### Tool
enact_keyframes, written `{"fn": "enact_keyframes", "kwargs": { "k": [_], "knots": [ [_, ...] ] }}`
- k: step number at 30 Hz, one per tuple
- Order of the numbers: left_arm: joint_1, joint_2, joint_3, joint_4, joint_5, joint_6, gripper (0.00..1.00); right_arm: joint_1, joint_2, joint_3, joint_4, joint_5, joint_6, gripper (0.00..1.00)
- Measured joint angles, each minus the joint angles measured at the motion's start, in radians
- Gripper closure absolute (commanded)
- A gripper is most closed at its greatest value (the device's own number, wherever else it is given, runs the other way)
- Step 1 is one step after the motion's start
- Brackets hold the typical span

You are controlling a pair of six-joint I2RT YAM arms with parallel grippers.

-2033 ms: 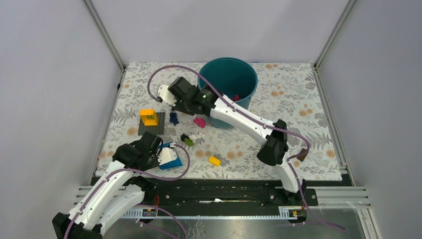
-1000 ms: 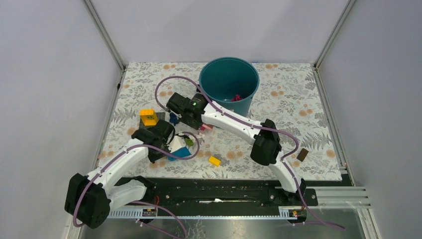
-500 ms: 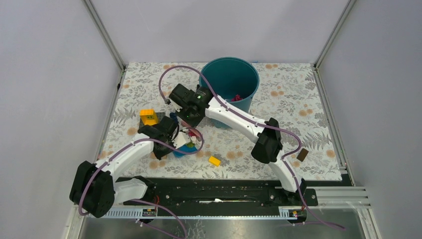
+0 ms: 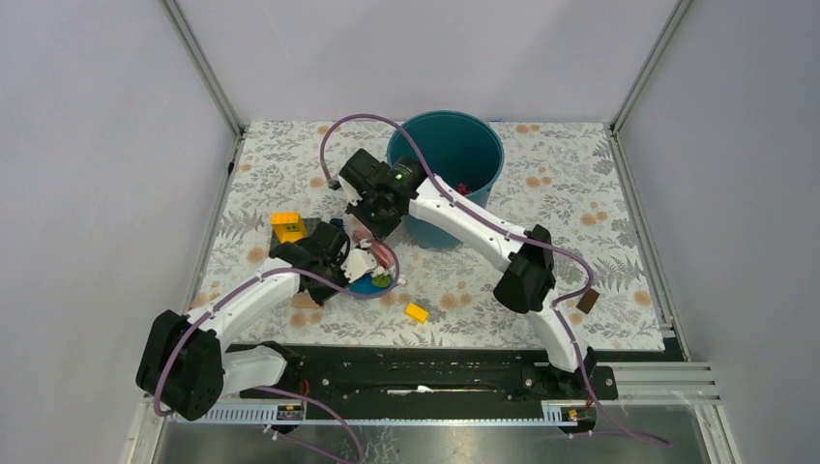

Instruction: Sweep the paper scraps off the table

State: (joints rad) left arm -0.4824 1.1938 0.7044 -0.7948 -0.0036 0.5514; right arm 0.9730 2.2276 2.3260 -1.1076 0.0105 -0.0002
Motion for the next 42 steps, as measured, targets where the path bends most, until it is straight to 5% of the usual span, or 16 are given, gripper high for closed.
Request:
{"fn": "enact_keyframes", "kwargs": {
  "k": [28, 34, 42],
  "knots": [
    [0.000, -0.189, -0.098, 0.130, 0.027, -0.020, 1.00, -0.079, -0.315, 0.080, 0.031, -0.029, -0.167, 1.00],
    [0.000, -0.211, -0.006, 0.065, 0.027, -0.023, 1.00, -0.192, -0.478, -0.029, 0.189, -0.011, -0.185, 1.00],
    [0.000, -0.212, 0.203, -0.036, 0.029, -0.037, 1.00, -0.374, -0.489, -0.020, 0.320, 0.023, -0.175, 1.00]
  ]
}}
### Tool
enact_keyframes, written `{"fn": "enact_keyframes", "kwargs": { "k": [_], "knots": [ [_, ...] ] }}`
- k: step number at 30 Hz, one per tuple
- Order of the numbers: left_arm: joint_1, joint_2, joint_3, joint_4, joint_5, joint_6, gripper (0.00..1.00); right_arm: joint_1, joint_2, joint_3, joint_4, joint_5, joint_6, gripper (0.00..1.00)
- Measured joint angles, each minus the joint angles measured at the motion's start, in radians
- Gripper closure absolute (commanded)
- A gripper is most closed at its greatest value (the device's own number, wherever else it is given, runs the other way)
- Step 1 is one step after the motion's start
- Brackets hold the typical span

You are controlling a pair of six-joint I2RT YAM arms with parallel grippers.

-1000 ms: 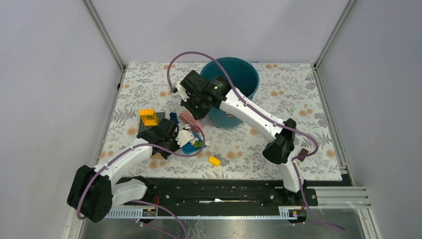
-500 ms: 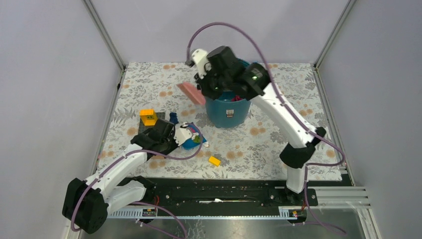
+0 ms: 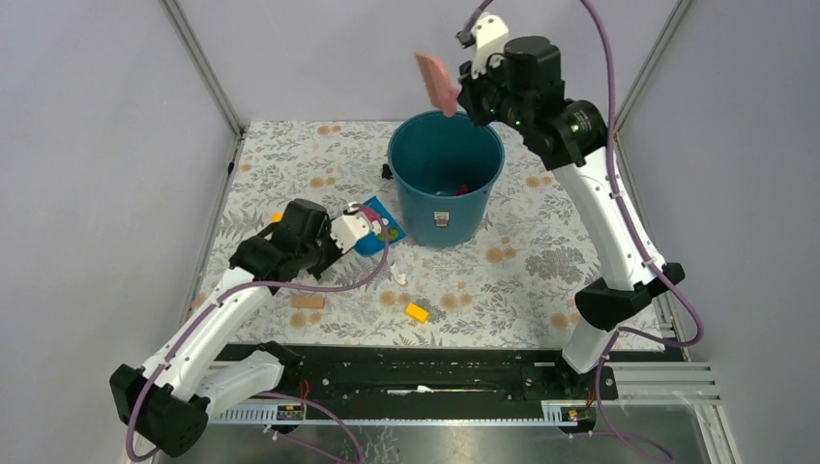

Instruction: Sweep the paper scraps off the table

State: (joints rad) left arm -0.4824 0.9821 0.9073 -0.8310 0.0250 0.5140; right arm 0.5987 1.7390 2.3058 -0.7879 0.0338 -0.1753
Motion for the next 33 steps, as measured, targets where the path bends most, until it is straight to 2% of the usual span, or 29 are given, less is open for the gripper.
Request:
{"fn": "enact_keyframes", "kwargs": {
  "k": [7, 12, 16, 24, 33],
  "knots": [
    [0.000, 0.000, 0.160, -0.117, -0.002, -0.016, 1.00, -0.085, -0.006, -0.030, 0.077, 0.017, 0.034, 1.00],
    [0.002, 0.006, 0.325, -0.198, -0.007, -0.019, 1.00, -0.184, -0.053, -0.172, 0.134, 0.031, 0.056, 1.00],
    [0.002, 0.050, 0.484, -0.241, -0.010, -0.019, 1.00, -0.289, -0.108, -0.329, 0.205, 0.115, 0.053, 1.00],
    [0.002, 0.261, 0.796, -0.274, -0.031, -0.021, 1.00, -0.424, -0.201, -0.617, 0.240, 0.209, 0.076, 1.00],
    [0.002, 0.500, 0.976, -0.208, -0.122, 0.113, 1.00, -0.433, -0.303, -0.766, 0.225, 0.189, 0.079, 1.00]
  ]
}}
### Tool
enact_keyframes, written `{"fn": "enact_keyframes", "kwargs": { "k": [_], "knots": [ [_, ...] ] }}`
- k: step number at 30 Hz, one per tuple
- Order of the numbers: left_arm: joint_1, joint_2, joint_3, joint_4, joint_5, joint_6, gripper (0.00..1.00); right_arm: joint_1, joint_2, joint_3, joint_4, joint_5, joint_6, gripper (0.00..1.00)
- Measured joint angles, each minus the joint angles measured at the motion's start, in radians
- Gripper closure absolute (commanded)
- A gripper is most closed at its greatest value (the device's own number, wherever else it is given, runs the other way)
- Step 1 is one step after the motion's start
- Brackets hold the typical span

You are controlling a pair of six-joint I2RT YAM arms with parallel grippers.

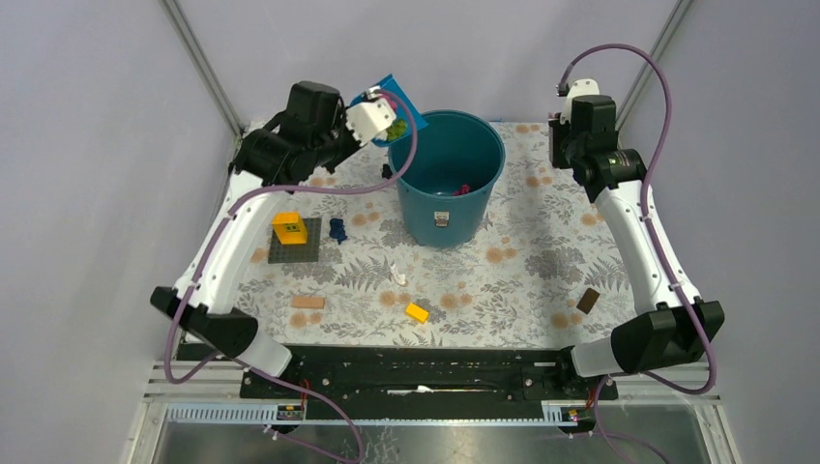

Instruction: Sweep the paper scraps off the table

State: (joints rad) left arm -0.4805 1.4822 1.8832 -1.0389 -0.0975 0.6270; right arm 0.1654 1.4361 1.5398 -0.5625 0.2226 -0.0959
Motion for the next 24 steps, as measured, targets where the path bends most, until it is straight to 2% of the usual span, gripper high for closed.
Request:
{"fn": "enact_keyframes", "kwargs": {
  "k": [4, 9, 17, 19, 24],
  "knots": [
    [0.000, 0.104, 0.109, 0.046, -0.031, 0.103, 1.00, 0.000, -0.035, -0.027, -0.001, -0.007, 0.000, 1.00],
    [-0.006, 0.171, 0.151, 0.159, -0.060, 0.274, 1.00, 0.000, -0.044, -0.053, -0.002, -0.019, -0.001, 1.00],
    [-0.040, 0.196, 0.147, 0.341, -0.091, 0.686, 1.00, 0.000, -0.044, -0.055, -0.026, -0.051, -0.006, 1.00],
    [-0.050, 0.185, 0.104, 0.408, -0.093, 0.798, 1.00, 0.000, -0.044, -0.054, -0.030, -0.055, -0.007, 1.00],
    [-0.056, 0.042, -0.338, 0.728, -0.037, 1.137, 1.00, 0.000, -0.044, -0.054, -0.031, -0.062, -0.016, 1.00]
  ]
}}
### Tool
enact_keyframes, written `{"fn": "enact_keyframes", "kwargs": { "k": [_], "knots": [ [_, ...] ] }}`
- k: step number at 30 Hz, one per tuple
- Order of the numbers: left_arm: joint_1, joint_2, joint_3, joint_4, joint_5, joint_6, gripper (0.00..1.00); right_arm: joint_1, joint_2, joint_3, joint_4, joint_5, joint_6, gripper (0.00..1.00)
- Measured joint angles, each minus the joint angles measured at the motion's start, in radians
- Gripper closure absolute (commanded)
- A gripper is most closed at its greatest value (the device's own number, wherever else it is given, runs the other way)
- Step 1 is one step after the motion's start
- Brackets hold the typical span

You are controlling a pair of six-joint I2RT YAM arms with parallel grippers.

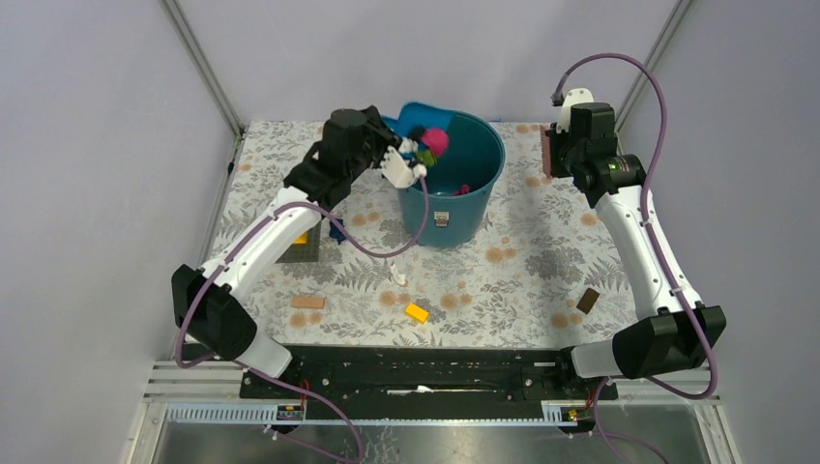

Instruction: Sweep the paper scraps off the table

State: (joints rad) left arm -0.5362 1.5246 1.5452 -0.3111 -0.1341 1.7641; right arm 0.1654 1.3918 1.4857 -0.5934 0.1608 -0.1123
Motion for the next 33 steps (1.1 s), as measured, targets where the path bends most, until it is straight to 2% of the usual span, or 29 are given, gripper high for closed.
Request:
{"fn": "enact_keyframes", "kwargs": {
  "k": [2, 6, 10, 14, 19, 23, 26, 29, 33],
  "knots": [
    [0.002, -0.012, -0.089, 0.046, 0.026, 0.084, 1.00, 0.000, 0.000, 0.000, 0.000, -0.005, -0.010, 1.00],
    [0.002, -0.009, -0.115, 0.136, 0.036, 0.168, 1.00, 0.000, -0.003, 0.000, -0.007, -0.023, -0.037, 1.00],
    [0.002, -0.009, -0.100, 0.241, 0.031, 0.179, 1.00, 0.000, -0.007, 0.012, -0.030, -0.060, -0.062, 1.00],
    [0.002, -0.009, -0.095, 0.282, 0.006, 0.130, 1.00, 0.000, -0.002, 0.073, -0.053, -0.084, -0.079, 1.00],
    [0.005, -0.009, -0.049, 0.260, -0.092, -0.064, 1.00, 0.000, 0.082, 0.257, -0.053, -0.094, -0.108, 1.00],
    [0.021, -0.017, 0.042, 0.177, -0.196, -0.314, 1.00, 0.002, 0.194, 0.431, -0.045, -0.094, -0.126, 1.00],
    [0.035, -0.072, 0.055, 0.101, -0.270, -0.502, 1.00, 0.023, 0.283, 0.548, -0.034, -0.087, -0.153, 1.00],
    [0.051, -0.161, 0.034, 0.021, -0.322, -0.663, 1.00, 0.090, 0.365, 0.643, -0.016, -0.056, -0.213, 1.00],
    [0.106, -0.299, -0.020, -0.070, -0.332, -0.808, 1.00, 0.247, 0.485, 0.780, -0.002, 0.007, -0.313, 1.00]
  ]
}}
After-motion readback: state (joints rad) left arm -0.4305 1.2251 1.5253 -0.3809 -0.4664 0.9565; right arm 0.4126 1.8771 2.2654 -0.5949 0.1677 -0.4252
